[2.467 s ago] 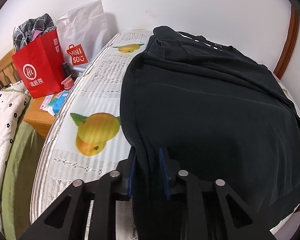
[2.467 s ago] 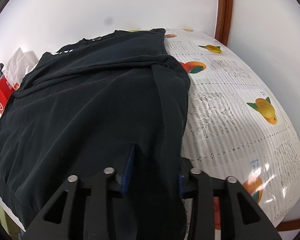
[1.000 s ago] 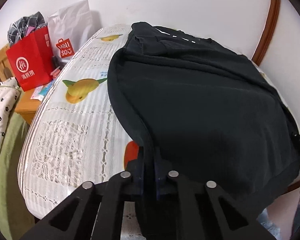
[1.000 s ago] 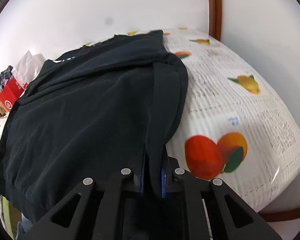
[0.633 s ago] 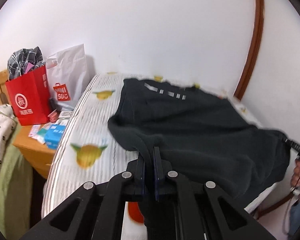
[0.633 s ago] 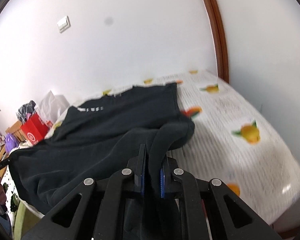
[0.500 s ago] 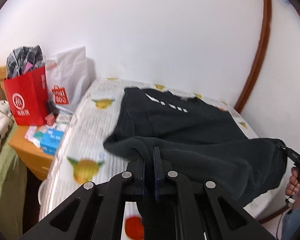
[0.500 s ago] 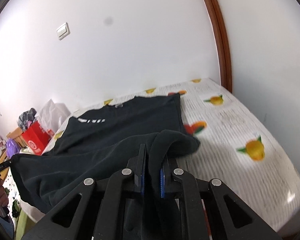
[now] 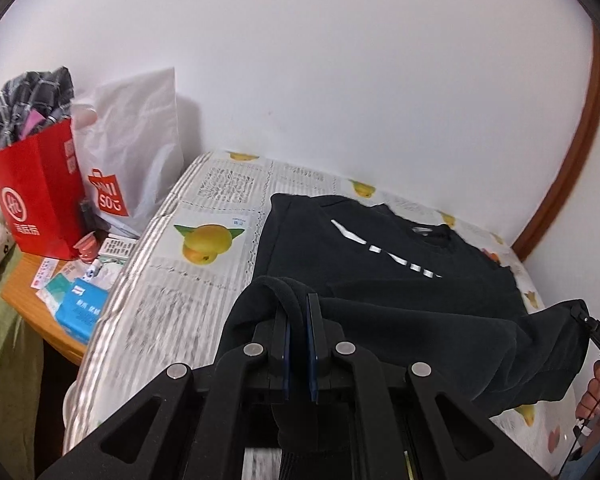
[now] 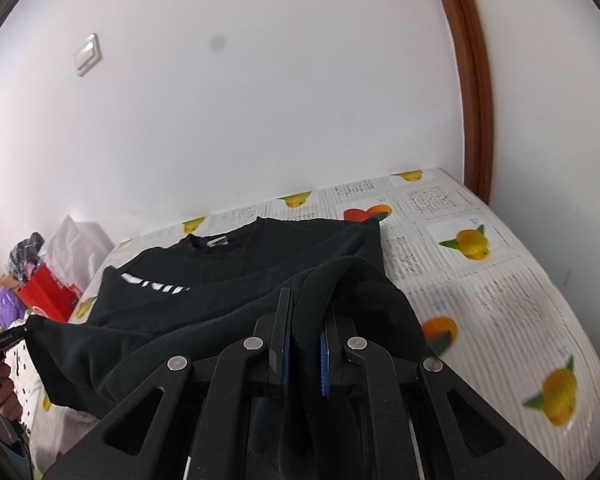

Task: Fold small clothes

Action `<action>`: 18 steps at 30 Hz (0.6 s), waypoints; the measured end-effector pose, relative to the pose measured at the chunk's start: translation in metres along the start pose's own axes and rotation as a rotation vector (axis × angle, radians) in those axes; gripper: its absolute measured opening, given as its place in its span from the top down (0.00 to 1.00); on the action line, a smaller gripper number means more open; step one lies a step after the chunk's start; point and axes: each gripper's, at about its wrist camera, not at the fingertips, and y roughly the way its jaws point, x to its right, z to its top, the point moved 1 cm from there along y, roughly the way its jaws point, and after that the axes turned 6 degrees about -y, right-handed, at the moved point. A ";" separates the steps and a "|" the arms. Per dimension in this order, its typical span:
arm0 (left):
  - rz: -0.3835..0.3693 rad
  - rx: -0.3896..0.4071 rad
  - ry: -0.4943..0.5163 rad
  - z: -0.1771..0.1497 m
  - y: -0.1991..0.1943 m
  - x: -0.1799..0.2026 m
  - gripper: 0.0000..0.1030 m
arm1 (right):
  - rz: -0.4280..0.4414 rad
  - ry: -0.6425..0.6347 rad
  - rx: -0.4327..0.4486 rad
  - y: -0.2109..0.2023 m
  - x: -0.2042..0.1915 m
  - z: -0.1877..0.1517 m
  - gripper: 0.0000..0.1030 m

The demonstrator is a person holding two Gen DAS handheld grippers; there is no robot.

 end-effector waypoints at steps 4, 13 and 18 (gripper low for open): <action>0.028 -0.046 -0.015 0.004 0.035 -0.005 0.94 | 0.003 0.038 -0.044 0.040 0.008 0.002 0.90; 0.063 -0.121 -0.020 -0.001 0.075 -0.012 0.93 | -0.079 0.027 -0.157 0.103 0.020 -0.011 0.90; 0.107 -0.134 0.014 -0.003 0.078 -0.006 0.91 | -0.125 -0.022 -0.198 0.113 0.015 -0.014 0.89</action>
